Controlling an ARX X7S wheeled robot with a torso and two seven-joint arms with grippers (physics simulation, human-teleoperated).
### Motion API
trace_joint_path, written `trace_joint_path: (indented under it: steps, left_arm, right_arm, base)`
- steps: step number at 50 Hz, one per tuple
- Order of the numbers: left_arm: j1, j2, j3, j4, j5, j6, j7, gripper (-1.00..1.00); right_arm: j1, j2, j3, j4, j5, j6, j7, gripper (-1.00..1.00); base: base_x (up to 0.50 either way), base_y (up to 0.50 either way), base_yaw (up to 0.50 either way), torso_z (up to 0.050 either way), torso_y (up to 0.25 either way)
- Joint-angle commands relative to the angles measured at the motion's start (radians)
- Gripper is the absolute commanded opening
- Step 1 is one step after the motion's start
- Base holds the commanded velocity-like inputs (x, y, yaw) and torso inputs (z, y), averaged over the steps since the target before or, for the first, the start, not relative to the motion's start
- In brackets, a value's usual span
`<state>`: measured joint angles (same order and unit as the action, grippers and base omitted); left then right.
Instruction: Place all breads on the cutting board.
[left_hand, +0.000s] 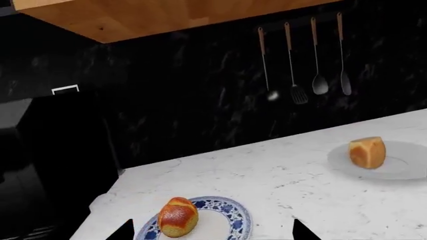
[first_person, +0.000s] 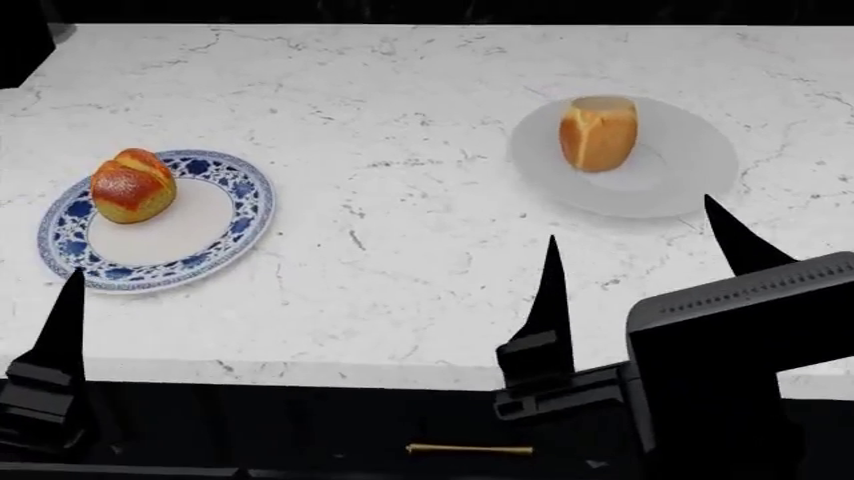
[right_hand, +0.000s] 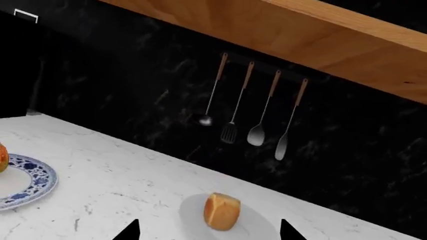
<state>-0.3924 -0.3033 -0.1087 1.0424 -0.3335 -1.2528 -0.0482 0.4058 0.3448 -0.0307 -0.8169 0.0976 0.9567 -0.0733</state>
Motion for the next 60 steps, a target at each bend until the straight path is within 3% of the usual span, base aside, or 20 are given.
trace_joint_path:
  steps: [1,26,34,37,40,41,47,51,60]
  left_arm:
    - [-0.020,-0.011,-0.026,0.002,-0.076,-0.024,-0.037,1.00]
    - [-0.019,-0.068,-0.053,-0.010,-0.241,0.005,-0.161,1.00]
    - [-0.021,-0.063,-0.138,-0.012,-0.312,-0.005,-0.172,1.00]
    - [-0.053,-0.025,-0.229,-0.026,-0.358,-0.065,-0.198,1.00]
    - [-0.070,-0.047,-0.228,-0.023,-0.363,-0.075,-0.206,1.00]
    - [-0.103,-0.027,-0.281,-0.043,-0.402,-0.133,-0.211,1.00]
    - [-0.188,-0.041,-0.341,-0.121,-0.486,-0.291,-0.208,1.00]
    - [-0.183,-0.078,-0.331,-0.174,-0.529,-0.308,-0.215,1.00]
    - [-0.189,-0.132,-0.355,-0.282,-0.760,-0.312,-0.375,1.00]
  right_arm:
    - [0.017,-0.012,0.046,-0.027,-0.003,0.024,-0.013,1.00]
    - [0.053,0.024,-0.012,-0.036,-0.018,0.061,-0.005,1.00]
    - [0.064,0.045,-0.062,-0.044,-0.036,0.077,0.003,1.00]
    - [0.093,0.022,-0.038,-0.034,-0.017,0.124,-0.003,1.00]
    - [0.117,0.038,-0.055,-0.029,-0.025,0.135,-0.003,1.00]
    - [0.137,0.029,-0.050,-0.027,-0.028,0.148,0.007,1.00]
    - [0.234,0.025,-0.036,-0.019,-0.012,0.244,-0.007,1.00]
    - [0.266,0.028,-0.035,-0.002,-0.009,0.265,-0.011,1.00]
    - [0.275,0.027,-0.029,0.003,-0.001,0.282,-0.015,1.00]
  base:
    - [0.00,0.00,0.00,0.048,0.070]
    - [0.44,-0.06,0.00,0.048,0.069]
    - [0.50,0.00,0.00,0.048,0.069]
    - [0.32,0.00,0.00,0.013,0.018]
    - [0.00,0.00,0.00,0.000,0.000]
    - [0.00,0.00,0.00,0.000,0.000]
    - [0.00,0.00,0.00,0.000,0.000]
    - [0.00,0.00,0.00,0.000,0.000]
    - [0.00,0.00,0.00,0.000,0.000]
